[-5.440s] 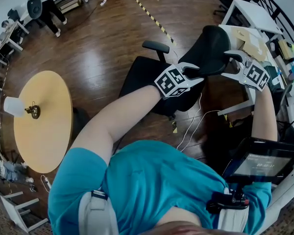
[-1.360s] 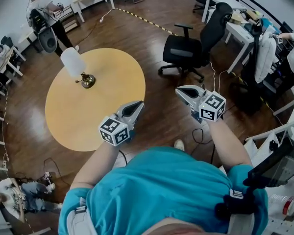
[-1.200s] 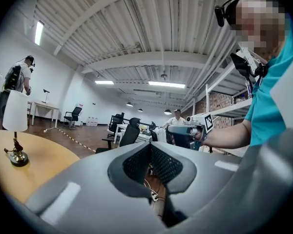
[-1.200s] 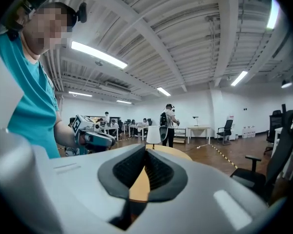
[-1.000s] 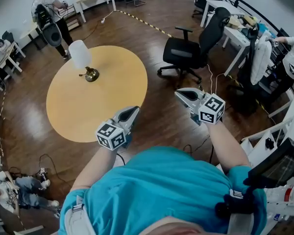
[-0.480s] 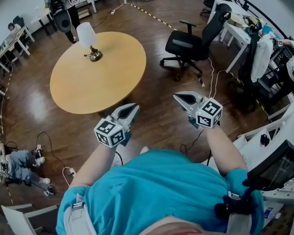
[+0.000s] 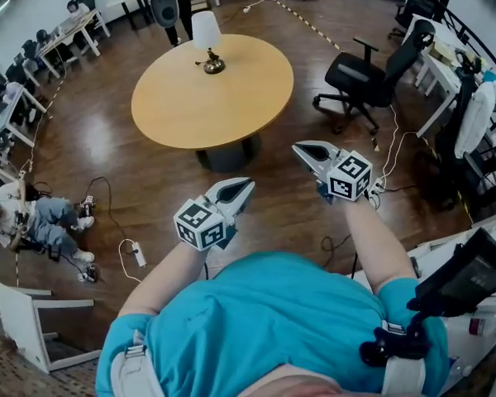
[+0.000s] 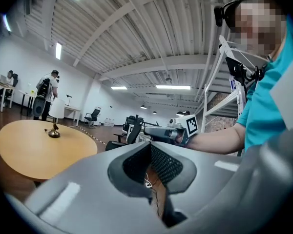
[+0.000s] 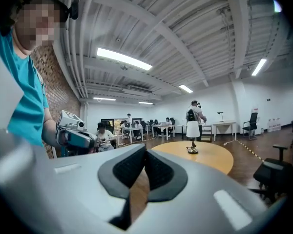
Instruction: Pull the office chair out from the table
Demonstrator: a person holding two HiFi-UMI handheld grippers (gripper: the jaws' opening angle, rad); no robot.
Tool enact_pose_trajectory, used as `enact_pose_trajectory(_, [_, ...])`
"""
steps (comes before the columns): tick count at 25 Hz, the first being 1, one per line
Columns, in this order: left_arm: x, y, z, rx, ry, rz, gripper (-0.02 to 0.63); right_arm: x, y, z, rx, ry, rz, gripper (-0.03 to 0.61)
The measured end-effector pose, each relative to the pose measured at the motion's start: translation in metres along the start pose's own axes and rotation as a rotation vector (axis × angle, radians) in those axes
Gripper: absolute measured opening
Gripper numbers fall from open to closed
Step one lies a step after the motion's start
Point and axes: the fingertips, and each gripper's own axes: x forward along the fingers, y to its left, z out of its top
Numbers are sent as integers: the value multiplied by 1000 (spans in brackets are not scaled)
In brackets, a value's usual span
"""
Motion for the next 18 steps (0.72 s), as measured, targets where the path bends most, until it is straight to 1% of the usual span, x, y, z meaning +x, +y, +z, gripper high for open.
enact_pose_trajectory(3, [-52, -6, 6, 17, -26, 37, 25, 9, 38, -5, 1, -11, 13, -10])
enact_pose_trajectory(7, [-135, -5, 16, 25, -46, 57, 25, 30, 92, 1, 18, -41, -16, -10])
enact_pose_trajectory(10, [-210, -1, 20, 30, -43, 53, 25, 60, 151, 1, 30, -64, -37, -10])
enact_pose_trajectory(13, [-288, 7, 25, 35, -40, 49, 25, 97, 219, -3, 24, -59, -42, -9])
enact_pose_trajectory(16, [-358, 12, 28, 20, -43, 55, 25, 129, 279, -7, 28, -46, -38, -9])
enact_pose_trajectory(18, [-397, 18, 30, 8, -53, 67, 25, 147, 311, -4, 28, -42, -34, -11])
